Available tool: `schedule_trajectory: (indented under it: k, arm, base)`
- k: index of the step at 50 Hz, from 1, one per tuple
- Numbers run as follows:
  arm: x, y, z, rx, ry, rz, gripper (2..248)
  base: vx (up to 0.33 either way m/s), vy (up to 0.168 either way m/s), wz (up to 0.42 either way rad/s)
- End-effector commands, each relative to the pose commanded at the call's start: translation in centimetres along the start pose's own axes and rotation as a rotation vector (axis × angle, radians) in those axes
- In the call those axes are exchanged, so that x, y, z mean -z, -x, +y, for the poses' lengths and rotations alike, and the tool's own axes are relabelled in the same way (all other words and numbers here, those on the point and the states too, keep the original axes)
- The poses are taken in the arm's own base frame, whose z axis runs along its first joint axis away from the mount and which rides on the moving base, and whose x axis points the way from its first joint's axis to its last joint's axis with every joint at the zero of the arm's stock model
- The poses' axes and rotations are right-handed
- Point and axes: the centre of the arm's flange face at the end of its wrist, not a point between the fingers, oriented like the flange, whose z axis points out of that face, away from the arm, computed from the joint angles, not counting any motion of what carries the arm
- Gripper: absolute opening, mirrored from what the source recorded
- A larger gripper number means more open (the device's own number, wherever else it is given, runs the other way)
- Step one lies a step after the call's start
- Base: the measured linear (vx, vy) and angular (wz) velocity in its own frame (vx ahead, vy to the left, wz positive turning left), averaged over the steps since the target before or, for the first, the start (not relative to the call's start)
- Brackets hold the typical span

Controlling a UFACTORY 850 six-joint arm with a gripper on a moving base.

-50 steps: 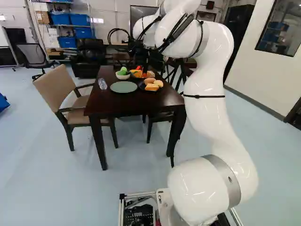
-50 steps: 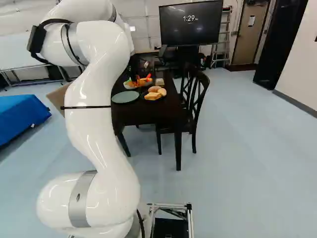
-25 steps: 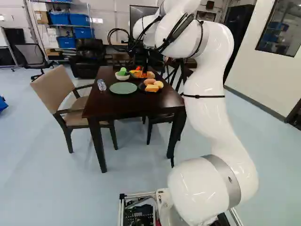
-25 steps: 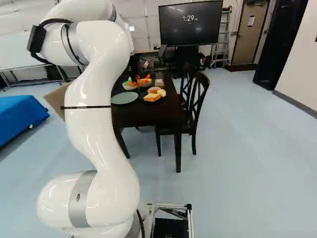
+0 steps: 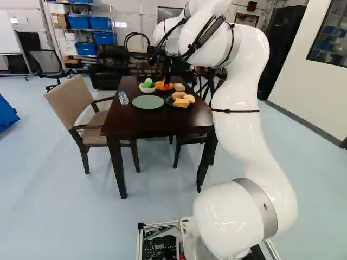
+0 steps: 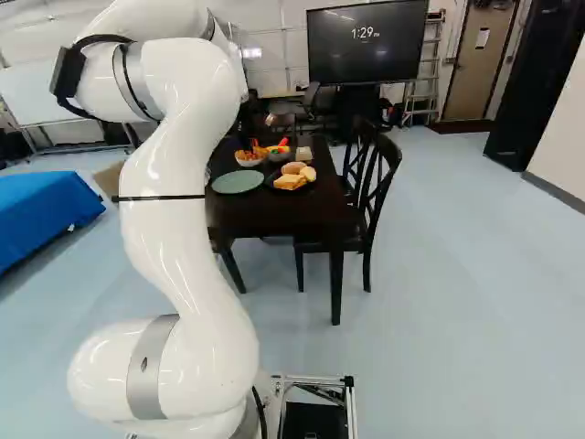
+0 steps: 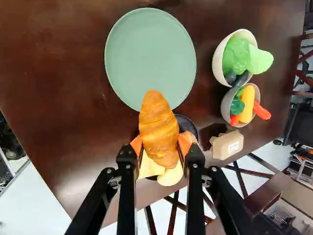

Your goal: Move the croissant to the empty plate

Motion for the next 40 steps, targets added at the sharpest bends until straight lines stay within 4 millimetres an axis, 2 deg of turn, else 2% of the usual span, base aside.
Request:
schedule_trajectory:
  k: [24,40]
  arm:
    - [0.0,0.0,0.0,0.0,0.0,0.0,108]
    - [0.0,0.0,0.0,0.0,0.0,0.0,108]
  base:
    - [0.059,0.031,0.146]
    - [0.053,0.002,0.002]
